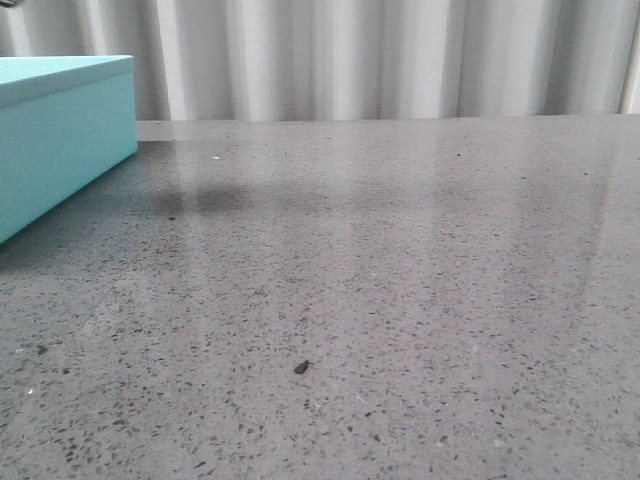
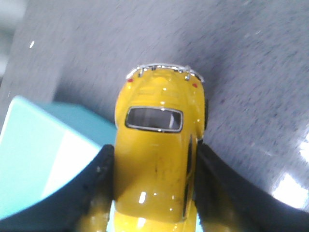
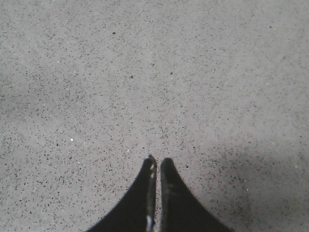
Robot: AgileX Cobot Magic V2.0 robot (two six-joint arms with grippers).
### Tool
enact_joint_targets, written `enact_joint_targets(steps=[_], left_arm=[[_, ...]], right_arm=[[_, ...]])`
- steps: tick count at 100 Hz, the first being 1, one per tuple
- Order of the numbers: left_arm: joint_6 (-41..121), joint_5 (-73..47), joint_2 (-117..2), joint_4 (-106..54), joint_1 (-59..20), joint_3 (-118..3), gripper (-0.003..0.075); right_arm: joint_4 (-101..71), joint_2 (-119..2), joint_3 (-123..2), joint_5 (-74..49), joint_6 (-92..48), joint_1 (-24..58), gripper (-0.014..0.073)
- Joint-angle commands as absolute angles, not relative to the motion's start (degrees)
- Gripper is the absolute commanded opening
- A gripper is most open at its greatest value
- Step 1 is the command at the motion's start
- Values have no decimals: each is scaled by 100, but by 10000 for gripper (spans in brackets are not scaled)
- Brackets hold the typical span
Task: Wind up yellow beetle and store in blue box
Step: 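Lift the car with the left gripper and move it over the box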
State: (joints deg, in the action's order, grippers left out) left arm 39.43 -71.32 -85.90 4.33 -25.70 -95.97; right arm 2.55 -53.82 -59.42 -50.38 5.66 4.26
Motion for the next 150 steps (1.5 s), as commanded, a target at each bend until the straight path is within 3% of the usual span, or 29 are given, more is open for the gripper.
enact_joint_targets(steps=[1,28,48,150], left_arm=[[3801,-7029,-8227,459,-2187,-9800,17],[3801,-7226,-8143,-468,-804,-9743,17],[3801,-7180,-8308,-672,-303,-9496,17],[3507,-7144,-9841,-698,-191,-9049,37]], right_arm=[[305,-5275,-6082,-4733,545,424,-61],[305,-5275,-6082,-4644,545,424,-61],[305,-5286,-6082,-4645,545,424,-61],[220,-5286,-6082,-4709,545,424,-61]])
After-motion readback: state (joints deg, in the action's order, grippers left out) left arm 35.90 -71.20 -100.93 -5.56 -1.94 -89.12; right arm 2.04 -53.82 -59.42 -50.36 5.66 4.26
